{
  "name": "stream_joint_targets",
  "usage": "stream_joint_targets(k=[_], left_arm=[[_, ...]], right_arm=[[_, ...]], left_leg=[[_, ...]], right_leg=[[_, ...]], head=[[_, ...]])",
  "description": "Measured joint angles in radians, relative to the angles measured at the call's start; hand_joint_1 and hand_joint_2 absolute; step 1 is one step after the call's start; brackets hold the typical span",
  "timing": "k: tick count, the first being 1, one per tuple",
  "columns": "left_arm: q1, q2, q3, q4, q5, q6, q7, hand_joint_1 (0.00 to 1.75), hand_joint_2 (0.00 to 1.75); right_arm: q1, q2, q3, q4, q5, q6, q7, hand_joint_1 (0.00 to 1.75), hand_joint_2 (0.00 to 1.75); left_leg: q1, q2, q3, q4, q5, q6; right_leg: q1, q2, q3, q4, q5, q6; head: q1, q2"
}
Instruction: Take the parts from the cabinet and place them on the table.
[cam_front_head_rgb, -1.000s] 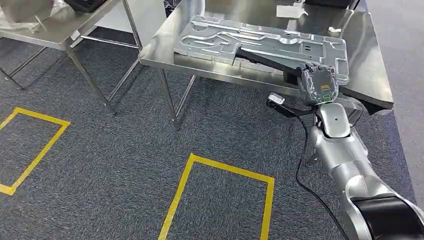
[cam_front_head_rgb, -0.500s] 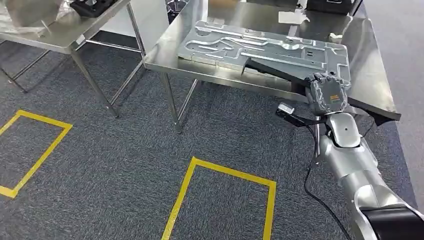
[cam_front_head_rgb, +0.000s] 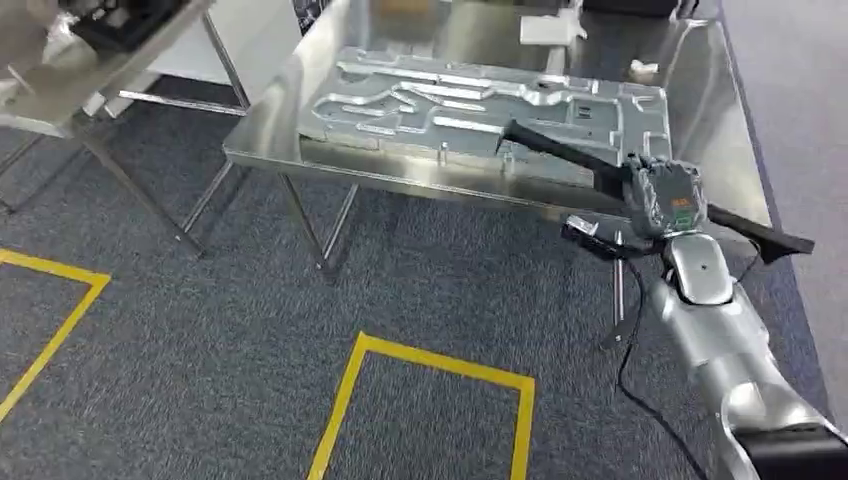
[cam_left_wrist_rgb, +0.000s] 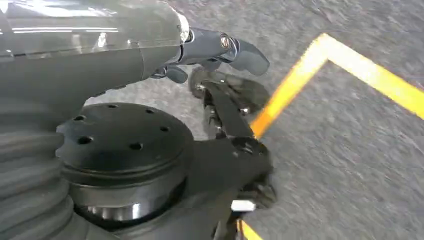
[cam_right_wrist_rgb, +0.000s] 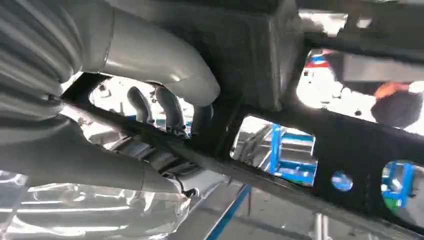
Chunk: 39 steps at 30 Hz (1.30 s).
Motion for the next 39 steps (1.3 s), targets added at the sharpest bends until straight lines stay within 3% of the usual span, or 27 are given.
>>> stream_joint_targets(k=[2,4,5,6,7,8,9,11,13,14,15,17,19,20,21,22,23,24,25,27,29,31,33,34,35,38,39], left_arm=[[0.005,0.001,0.000,0.000,0.000,-0.001,0.000,0.00,1.75],[0.013,0.001,0.000,0.000,-0.001,-0.009,-0.002,0.00,1.75],[0.015,0.003,0.000,0.001,-0.002,-0.019,-0.005,0.00,1.75],[0.017,0.007,0.000,0.002,-0.002,-0.028,-0.010,0.00,1.75],[0.020,0.011,0.000,0.002,-0.001,-0.035,-0.013,0.00,1.75],[0.024,0.020,0.000,0.006,-0.001,-0.041,-0.015,0.00,1.75],[0.029,0.023,0.000,0.009,-0.001,-0.042,-0.014,0.00,1.75],[0.034,0.026,0.000,0.009,-0.002,-0.045,-0.014,0.00,1.75],[0.026,0.027,0.000,0.009,-0.003,-0.046,-0.010,0.00,1.75],[0.021,0.029,0.000,0.009,-0.003,-0.046,-0.010,0.00,1.75],[0.020,0.029,0.000,0.009,-0.003,-0.046,-0.009,0.00,1.75],[0.021,0.027,-0.001,0.009,-0.003,-0.046,-0.005,0.00,1.75],[0.020,0.024,-0.001,0.009,-0.003,-0.047,-0.003,0.00,1.75],[0.020,0.024,-0.001,0.009,-0.003,-0.048,-0.002,0.00,1.75],[0.020,0.024,-0.001,0.009,-0.003,-0.049,-0.002,0.00,1.75],[0.020,0.024,-0.002,0.009,-0.003,-0.050,-0.002,0.00,1.75],[0.021,0.024,-0.002,0.009,-0.003,-0.050,-0.002,0.00,1.75],[0.022,0.024,-0.002,0.009,-0.003,-0.051,-0.002,0.00,1.75],[0.023,0.025,-0.002,0.010,-0.002,-0.051,-0.003,0.00,1.75],[0.018,0.022,-0.002,0.010,0.001,-0.051,-0.007,0.00,1.75],[0.007,0.020,-0.002,0.010,0.003,-0.051,-0.018,0.00,1.75],[-0.002,0.016,-0.002,0.010,0.011,-0.047,-0.028,0.00,1.75],[-0.008,0.014,-0.002,0.010,0.021,-0.032,-0.036,0.00,1.75],[-0.007,0.011,-0.001,0.010,0.023,-0.028,-0.037,0.00,1.75],[-0.006,0.010,-0.001,0.010,0.025,-0.021,-0.039,0.00,1.75],[-0.006,0.010,0.000,0.010,0.028,-0.003,-0.048,0.00,1.75],[-0.005,0.009,0.000,0.010,0.028,-0.003,-0.054,0.00,1.75]], right_arm=[[0.000,0.000,0.003,0.005,0.011,0.035,0.000,1.75,1.75],[-0.032,0.002,0.017,0.015,0.021,0.124,-0.020,1.75,1.75],[-0.069,0.006,0.036,0.030,0.022,0.220,-0.049,1.75,1.75],[-0.118,0.007,0.054,0.046,0.018,0.312,-0.064,1.75,1.75],[-0.165,0.008,0.075,0.066,0.011,0.386,-0.077,1.75,1.75],[-0.211,0.011,0.098,0.090,0.000,0.442,-0.085,1.75,1.75],[-0.264,0.011,0.116,0.112,-0.010,0.485,-0.091,1.75,1.75],[-0.372,0.019,0.153,0.140,-0.039,0.597,-0.085,1.75,1.75],[-0.493,0.026,0.172,0.162,-0.054,0.671,-0.073,1.75,1.75],[-0.541,0.033,0.188,0.186,-0.056,0.704,-0.072,1.75,1.75],[-0.573,0.039,0.202,0.209,-0.056,0.727,-0.072,1.75,1.75],[-0.603,0.051,0.227,0.240,-0.056,0.749,-0.076,1.75,1.75],[-0.625,0.055,0.238,0.256,-0.056,0.750,-0.075,1.75,1.75],[-0.641,0.058,0.243,0.261,-0.056,0.751,-0.078,1.75,1.75],[-0.658,0.059,0.249,0.265,-0.060,0.752,-0.081,1.75,1.75],[-0.671,0.058,0.258,0.271,-0.073,0.752,-0.087,1.75,1.75],[-0.674,0.056,0.265,0.274,-0.084,0.753,-0.092,1.75,1.75],[-0.671,0.050,0.277,0.280,-0.109,0.757,-0.102,1.75,1.75],[-0.664,0.046,0.283,0.283,-0.129,0.761,-0.106,1.75,1.75],[-0.644,0.036,0.290,0.276,-0.185,0.779,-0.131,1.75,1.75],[-0.600,0.023,0.290,0.245,-0.315,0.809,-0.166,1.75,1.75],[-0.495,0.003,0.286,0.204,-0.444,0.793,-0.184,1.75,1.75],[-0.323,-0.013,0.264,0.133,-0.608,0.741,-0.199,1.75,1.75],[-0.235,-0.013,0.249,0.093,-0.661,0.698,-0.211,1.75,1.75],[-0.148,-0.012,0.245,0.062,-0.671,0.659,-0.210,1.75,1.75],[0.017,0.020,0.248,-0.009,-0.568,0.492,-0.187,1.75,1.75],[0.050,0.030,0.252,-0.024,-0.511,0.435,-0.164,1.75,1.75]], left_leg=[[-0.023,-0.005,-0.094,0.084,-0.099,0.018],[-0.044,-0.009,-0.149,0.063,-0.218,0.040],[-0.057,-0.012,-0.167,0.021,-0.241,0.054],[-0.073,-0.013,-0.180,-0.041,-0.213,0.075],[-0.090,-0.015,-0.188,-0.115,-0.117,0.102],[-0.109,-0.022,-0.192,-0.201,0.060,0.135],[-0.124,-0.030,-0.179,-0.298,0.227,0.145],[-0.126,-0.039,-0.155,-0.277,0.201,0.141],[-0.123,-0.035,-0.127,-0.288,0.179,0.147],[-0.121,-0.038,-0.103,-0.302,0.173,0.153],[-0.120,-0.042,-0.076,-0.316,0.161,0.156],[-0.118,-0.049,-0.024,-0.334,0.136,0.157],[-0.117,-0.057,0.008,-0.336,0.117,0.156],[-0.117,-0.062,0.022,-0.336,0.103,0.153],[-0.117,-0.064,0.034,-0.336,0.089,0.149],[-0.117,-0.064,0.046,-0.333,0.075,0.146],[-0.116,-0.064,0.057,-0.328,0.060,0.143],[-0.116,-0.065,0.068,-0.310,0.041,0.137],[-0.114,-0.067,0.062,-0.299,0.033,0.131],[-0.106,-0.064,0.069,-0.282,0.013,0.120],[-0.106,-0.057,0.044,-0.233,0.013,0.114],[-0.100,-0.039,-0.027,-0.099,-0.023,0.105],[-0.092,-0.033,-0.119,0.042,-0.080,0.098],[-0.090,-0.031,-0.146,0.068,-0.083,0.095],[-0.087,-0.031,-0.152,0.045,-0.053,0.091],[-0.083,-0.029,-0.074,-0.200,0.109,0.089],[-0.082,-0.029,-0.060,-0.251,0.106,0.089]], right_leg=[[0.009,0.007,0.051,-0.020,-0.025,-0.011],[0.018,0.023,0.099,-0.036,-0.050,-0.019],[0.021,0.034,0.120,-0.042,-0.062,-0.019],[0.025,0.041,0.140,-0.049,-0.073,-0.017],[0.028,0.046,0.158,-0.057,-0.084,-0.016],[0.029,0.049,0.173,-0.066,-0.094,-0.016],[0.039,0.059,0.193,-0.068,-0.108,-0.005],[0.043,0.065,0.233,-0.086,-0.130,0.002],[0.036,0.061,0.183,0.012,-0.077,0.011],[0.040,0.038,0.146,0.091,-0.050,0.005],[0.045,0.027,0.112,0.158,-0.055,0.000],[0.051,0.027,0.066,0.215,-0.154,-0.001],[0.050,0.026,0.029,0.201,-0.262,0.007],[0.048,0.026,0.013,0.162,-0.277,0.012],[0.045,0.025,0.005,0.103,-0.241,0.016],[0.043,0.023,0.002,0.027,-0.147,0.019],[0.041,0.017,0.001,-0.051,-0.007,0.020],[0.048,0.008,-0.002,-0.098,0.112,0.010],[0.055,0.011,0.011,-0.087,0.076,-0.007],[0.064,0.016,0.005,-0.071,0.071,-0.026],[0.057,0.016,0.032,-0.082,0.060,-0.038],[0.057,0.014,0.059,-0.088,0.049,-0.048],[0.058,0.013,0.082,-0.087,0.032,-0.046],[0.059,0.014,0.093,-0.087,0.024,-0.044],[0.058,0.015,0.103,-0.086,0.015,-0.042],[0.055,0.019,0.125,-0.076,-0.009,-0.031],[0.058,0.021,0.128,-0.067,-0.017,-0.026]], head=[[0.000,0.000],[0.000,0.000],[0.000,0.000],[0.000,0.000],[0.000,0.000],[0.000,0.000],[0.000,0.000],[0.002,0.000],[-0.003,0.001],[-0.001,0.000],[-0.001,0.000],[-0.001,0.000],[-0.001,0.000],[-0.001,0.000],[-0.001,0.000],[-0.001,0.000],[-0.001,0.000],[-0.001,0.000],[0.000,0.000],[-0.001,0.000],[-0.001,0.000],[-0.003,0.000],[-0.003,0.000],[-0.002,0.000],[-0.002,0.000],[-0.002,0.000],[-0.002,0.000]])
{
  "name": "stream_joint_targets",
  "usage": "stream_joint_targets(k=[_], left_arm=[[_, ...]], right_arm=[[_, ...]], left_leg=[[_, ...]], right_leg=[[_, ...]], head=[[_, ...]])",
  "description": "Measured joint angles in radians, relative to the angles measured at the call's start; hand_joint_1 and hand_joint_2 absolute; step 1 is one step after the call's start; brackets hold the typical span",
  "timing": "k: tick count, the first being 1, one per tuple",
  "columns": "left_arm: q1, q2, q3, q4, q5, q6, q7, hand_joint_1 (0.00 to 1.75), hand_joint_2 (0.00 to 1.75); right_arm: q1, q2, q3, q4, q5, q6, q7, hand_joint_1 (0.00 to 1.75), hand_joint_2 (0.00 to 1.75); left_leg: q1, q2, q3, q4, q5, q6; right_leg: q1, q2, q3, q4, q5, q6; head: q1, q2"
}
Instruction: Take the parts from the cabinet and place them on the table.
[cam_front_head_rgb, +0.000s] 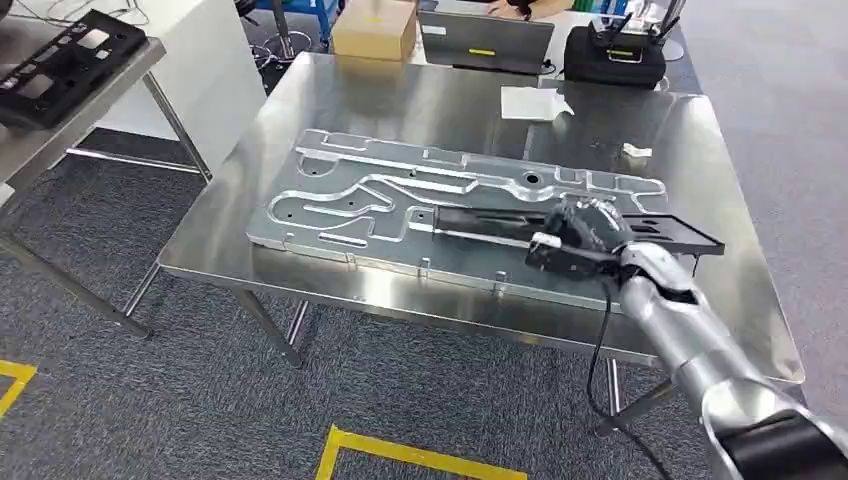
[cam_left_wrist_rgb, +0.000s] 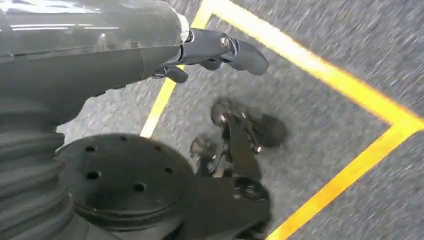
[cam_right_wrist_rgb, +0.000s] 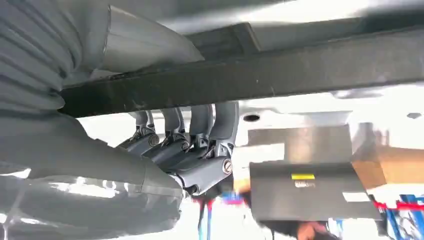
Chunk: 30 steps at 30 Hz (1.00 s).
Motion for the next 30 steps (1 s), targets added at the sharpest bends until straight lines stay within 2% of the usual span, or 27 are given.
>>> stream_joint_targets(k=[1,2,3,4,5,6,9,10,11,13,15,16,23,30], left_arm=[[-0.002,0.000,0.000,0.000,0.000,0.000,-0.004,0.00,1.75],[-0.004,0.001,0.000,0.000,0.000,-0.002,-0.011,0.00,1.75],[-0.003,0.001,0.000,0.000,0.000,-0.003,-0.016,0.00,1.75],[-0.004,0.002,0.000,0.000,0.002,-0.003,-0.021,0.00,1.75],[-0.006,0.002,0.000,0.000,0.006,-0.004,-0.025,0.00,1.75],[-0.006,0.002,0.002,0.000,0.010,-0.005,-0.032,0.00,1.75],[-0.005,0.002,0.008,0.000,0.022,-0.008,-0.037,0.00,1.75],[-0.005,0.002,0.011,0.000,0.024,-0.007,-0.037,0.00,1.75],[-0.005,0.002,0.012,0.000,0.024,-0.005,-0.032,0.00,1.75],[-0.005,0.001,0.017,0.000,0.026,0.006,-0.020,0.00,1.75],[-0.005,0.001,0.019,0.000,0.027,0.011,-0.015,0.00,1.75],[-0.004,0.001,0.020,0.000,0.029,0.011,-0.013,0.00,1.75],[0.001,0.001,0.026,0.000,0.044,0.020,-0.012,0.00,1.75],[0.011,0.002,0.027,0.000,0.051,0.023,-0.019,0.00,1.75]], right_arm=[[0.016,0.017,0.011,-0.006,0.048,-0.042,0.024,1.75,1.75],[0.025,0.035,0.023,-0.007,0.092,-0.057,0.049,1.75,1.75],[0.033,0.043,0.029,-0.007,0.106,-0.061,0.055,1.75,1.75],[0.036,0.058,0.035,-0.006,0.106,-0.060,0.055,1.75,1.75],[0.035,0.065,0.038,-0.003,0.105,-0.059,0.051,1.75,1.75],[0.030,0.072,0.039,0.007,0.099,-0.057,0.043,1.75,1.75],[0.010,0.090,0.042,0.041,0.085,-0.059,0.014,1.75,1.75],[0.003,0.093,0.043,0.053,0.084,-0.060,0.006,1.75,1.75],[-0.006,0.099,0.044,0.066,0.084,-0.061,0.000,1.75,1.75],[-0.022,0.109,0.048,0.087,0.087,-0.062,-0.010,1.75,1.75],[-0.038,0.119,0.053,0.105,0.092,-0.072,-0.011,1.75,1.75],[-0.046,0.124,0.053,0.113,0.093,-0.074,-0.011,1.75,1.75],[-0.112,0.137,0.058,0.126,0.075,-0.075,-0.013,1.75,1.75],[-0.193,0.093,-0.017,0.026,-0.121,-0.042,-0.035,1.75,1.75]], left_leg=[[-0.001,0.005,0.000,-0.005,-0.031,0.011],[-0.005,0.003,0.005,-0.003,-0.018,0.014],[0.001,0.003,0.008,-0.007,-0.005,0.014],[0.000,0.003,0.010,-0.005,-0.007,0.005],[-0.003,0.002,0.010,-0.005,-0.005,0.009],[-0.004,0.002,0.011,-0.005,-0.007,0.013],[-0.007,-0.001,0.013,-0.004,-0.010,0.021],[-0.008,-0.001,0.013,-0.004,-0.011,0.024],[-0.009,0.000,0.013,-0.003,-0.012,0.026],[-0.012,0.000,0.012,-0.003,-0.012,0.029],[-0.014,0.000,0.011,-0.001,-0.012,0.031],[-0.015,0.000,0.010,0.000,-0.012,0.031],[-0.015,-0.002,0.007,0.000,-0.008,0.034],[-0.015,-0.003,0.001,0.000,-0.006,0.032]], right_leg=[[0.003,0.006,-0.008,0.003,-0.004,0.006],[0.005,0.008,-0.010,0.003,-0.011,0.013],[0.009,0.010,-0.008,0.009,-0.017,0.012],[0.007,0.010,-0.006,0.008,-0.026,-0.026],[0.009,0.010,-0.006,0.010,-0.025,-0.052],[0.009,0.010,-0.004,0.009,-0.029,-0.062],[0.007,0.008,0.001,0.003,-0.027,-0.060],[0.007,0.008,0.002,0.001,-0.026,-0.057],[0.006,0.009,0.002,0.000,-0.022,-0.050],[0.003,0.010,0.002,-0.003,-0.018,-0.027],[-0.003,0.010,0.003,-0.006,-0.016,0.014],[-0.004,0.009,0.002,-0.006,-0.014,0.024],[-0.004,0.005,-0.001,-0.004,-0.011,0.029],[-0.004,0.002,-0.007,-0.001,-0.011,0.029]], head=[[0.000,0.000],[0.000,0.000],[0.000,0.000],[0.000,0.000],[0.000,0.000],[0.000,0.000],[0.000,0.000],[0.000,0.000],[0.000,0.000],[0.000,0.000],[0.000,0.000],[0.000,0.000],[0.000,0.000],[0.000,0.000]])
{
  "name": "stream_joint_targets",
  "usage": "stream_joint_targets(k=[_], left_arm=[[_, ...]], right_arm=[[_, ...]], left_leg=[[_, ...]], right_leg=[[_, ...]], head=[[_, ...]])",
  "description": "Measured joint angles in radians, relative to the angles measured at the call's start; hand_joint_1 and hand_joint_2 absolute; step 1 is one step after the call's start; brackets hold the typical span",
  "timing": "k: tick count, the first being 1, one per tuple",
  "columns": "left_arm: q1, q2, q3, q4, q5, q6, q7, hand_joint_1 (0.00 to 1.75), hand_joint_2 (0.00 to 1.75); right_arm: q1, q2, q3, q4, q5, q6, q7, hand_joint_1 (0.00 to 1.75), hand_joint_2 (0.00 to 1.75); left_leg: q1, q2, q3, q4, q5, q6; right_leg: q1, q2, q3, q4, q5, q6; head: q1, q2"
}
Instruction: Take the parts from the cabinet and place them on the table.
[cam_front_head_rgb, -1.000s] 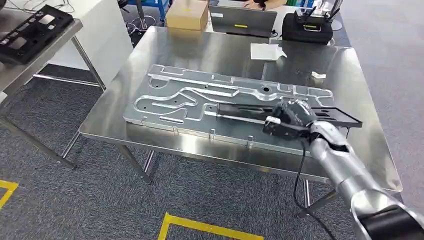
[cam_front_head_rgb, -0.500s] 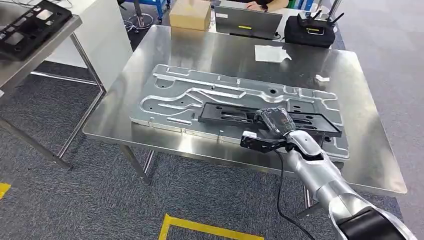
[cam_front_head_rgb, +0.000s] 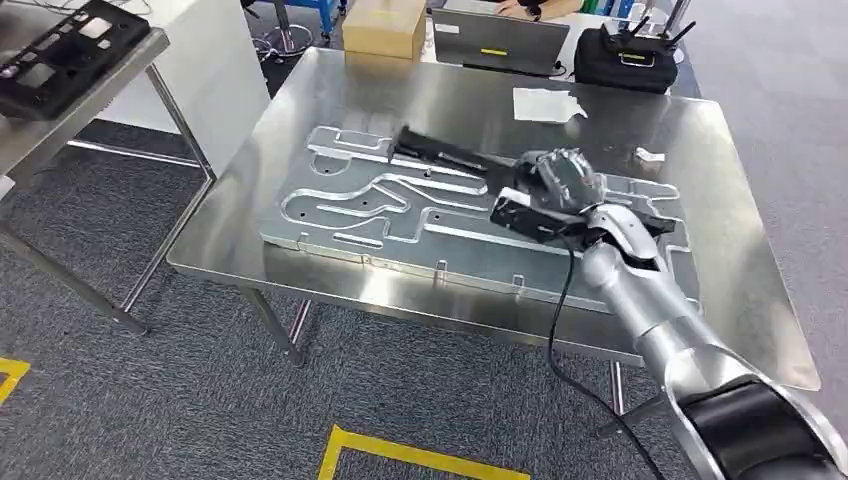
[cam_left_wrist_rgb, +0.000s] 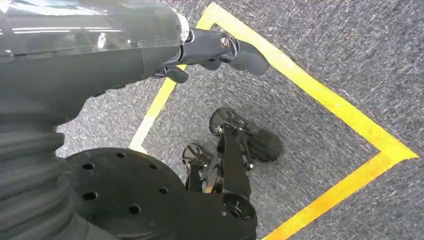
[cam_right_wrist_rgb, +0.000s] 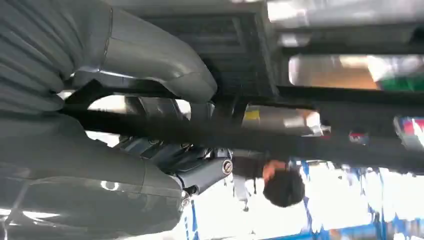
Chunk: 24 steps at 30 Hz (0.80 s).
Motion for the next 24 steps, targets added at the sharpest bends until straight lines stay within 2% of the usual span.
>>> stream_joint_targets(k=[6,16,20,24], left_arm=[[0.000,0.000,0.000,0.000,0.003,0.000,-0.001,0.00,1.75],[0.000,0.000,0.000,0.000,0.003,0.002,-0.001,0.00,1.75],[0.000,0.000,0.000,0.000,0.002,0.000,0.005,0.00,1.75],[0.000,0.000,0.000,0.000,-0.005,-0.007,0.006,0.00,1.75]], right_arm=[[-0.019,-0.019,-0.028,-0.058,-0.007,0.007,-0.002,1.75,1.75],[-0.019,-0.026,-0.038,-0.077,-0.023,0.007,-0.002,1.75,1.75],[-0.010,-0.054,-0.058,-0.118,-0.040,0.028,0.009,1.75,1.75],[0.054,-0.083,-0.077,-0.171,-0.022,0.036,0.022,1.75,1.75]], left_leg=[[0.000,0.000,0.000,0.000,0.000,0.000],[0.000,0.000,-0.003,0.000,0.000,0.000],[0.000,-0.001,-0.004,0.001,0.000,0.000],[0.000,-0.002,-0.005,0.001,0.000,0.000]], right_leg=[[0.000,0.000,-0.001,0.000,0.000,0.000],[0.000,0.000,-0.004,0.001,-0.001,-0.001],[0.000,-0.001,-0.005,0.001,-0.001,-0.001],[0.000,-0.001,-0.005,0.001,-0.001,-0.001]], head=[[0.000,0.000],[0.000,0.000],[0.000,0.000],[0.000,0.000]])
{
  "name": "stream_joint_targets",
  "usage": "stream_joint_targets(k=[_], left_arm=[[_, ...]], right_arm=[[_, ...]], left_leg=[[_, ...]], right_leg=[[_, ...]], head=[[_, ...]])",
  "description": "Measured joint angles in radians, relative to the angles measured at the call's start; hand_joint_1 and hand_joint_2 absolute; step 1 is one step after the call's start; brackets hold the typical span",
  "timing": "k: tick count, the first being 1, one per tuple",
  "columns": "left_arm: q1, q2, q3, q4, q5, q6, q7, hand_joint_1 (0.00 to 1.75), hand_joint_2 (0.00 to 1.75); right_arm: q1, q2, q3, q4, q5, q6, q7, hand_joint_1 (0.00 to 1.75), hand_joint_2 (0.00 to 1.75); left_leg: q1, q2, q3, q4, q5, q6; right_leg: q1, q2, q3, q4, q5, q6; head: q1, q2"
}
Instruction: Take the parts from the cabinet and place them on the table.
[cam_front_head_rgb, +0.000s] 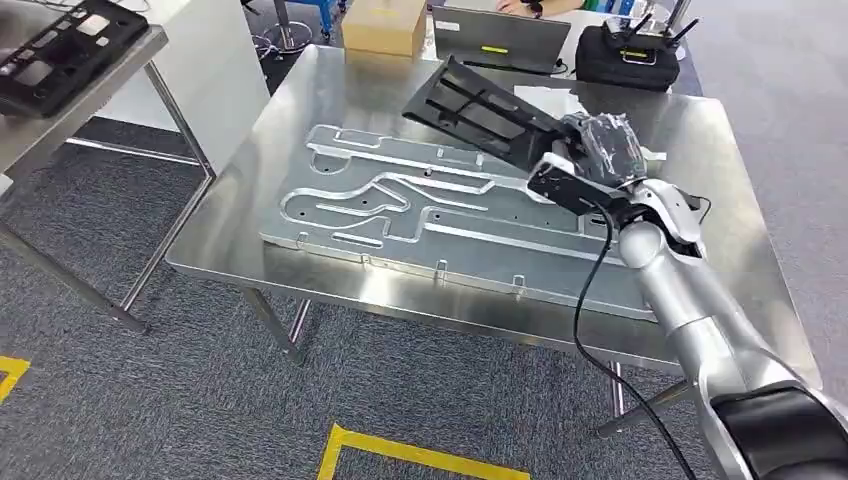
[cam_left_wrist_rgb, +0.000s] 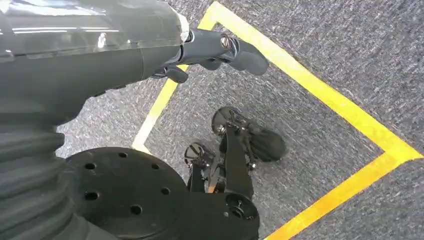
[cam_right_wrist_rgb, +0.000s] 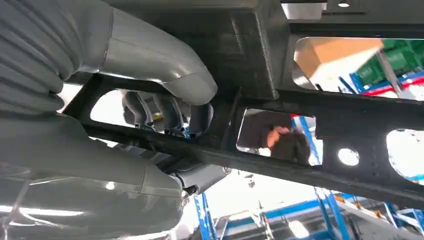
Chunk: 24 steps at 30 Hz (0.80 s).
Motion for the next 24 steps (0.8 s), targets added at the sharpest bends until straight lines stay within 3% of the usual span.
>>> stream_joint_targets(k=[5,9,14,24], left_arm=[[0.000,0.000,0.000,0.000,-0.002,-0.011,-0.004,0.00,1.75],[-0.001,0.000,0.000,0.000,-0.003,-0.012,0.000,0.00,1.75],[-0.007,0.000,-0.003,0.000,-0.009,-0.016,0.002,0.00,1.75],[-0.005,0.000,-0.003,0.000,0.008,0.005,0.010,0.00,1.75]], right_arm=[[0.062,-0.012,-0.023,-0.033,0.031,0.015,0.008,1.75,1.75],[0.073,-0.011,-0.014,-0.012,0.128,0.034,0.019,1.75,1.75],[0.087,0.050,0.068,0.126,0.276,0.001,0.010,1.75,1.75],[0.056,0.122,0.143,0.264,0.273,-0.011,-0.003,1.75,1.75]], left_leg=[[0.000,0.000,-0.001,0.000,0.000,0.000],[0.000,0.000,-0.001,0.000,0.000,0.000],[0.002,-0.008,0.001,0.000,0.000,0.000],[0.002,-0.007,0.001,0.000,0.001,-0.001]], right_leg=[[0.000,0.000,-0.002,0.000,0.000,0.000],[0.001,0.000,-0.001,0.001,0.000,0.000],[0.002,-0.006,0.002,0.001,-0.003,-0.002],[0.002,-0.005,0.003,0.001,-0.003,-0.002]], head=[[0.000,0.000],[0.000,0.000],[0.000,0.000],[0.000,0.000]])
